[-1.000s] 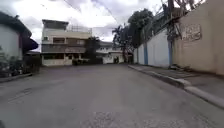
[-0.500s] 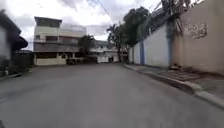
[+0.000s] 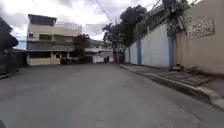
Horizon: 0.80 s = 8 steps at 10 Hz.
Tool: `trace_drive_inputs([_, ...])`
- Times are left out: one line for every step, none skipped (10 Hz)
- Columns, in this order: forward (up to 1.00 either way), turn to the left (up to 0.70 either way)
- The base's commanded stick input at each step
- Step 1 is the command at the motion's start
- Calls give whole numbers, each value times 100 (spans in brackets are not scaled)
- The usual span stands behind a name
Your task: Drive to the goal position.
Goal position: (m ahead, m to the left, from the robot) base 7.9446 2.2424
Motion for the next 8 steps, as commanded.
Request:
trace_drive_inputs([100,23])
trace_drive_inputs([100,23])
trace_drive_inputs([100,-2])
trace_drive_inputs([100,-17])
trace_drive_inputs([100,-17])
trace_drive_inputs([100,-17])
trace_drive_inputs([100,18])
trace_drive_inputs([100,23])
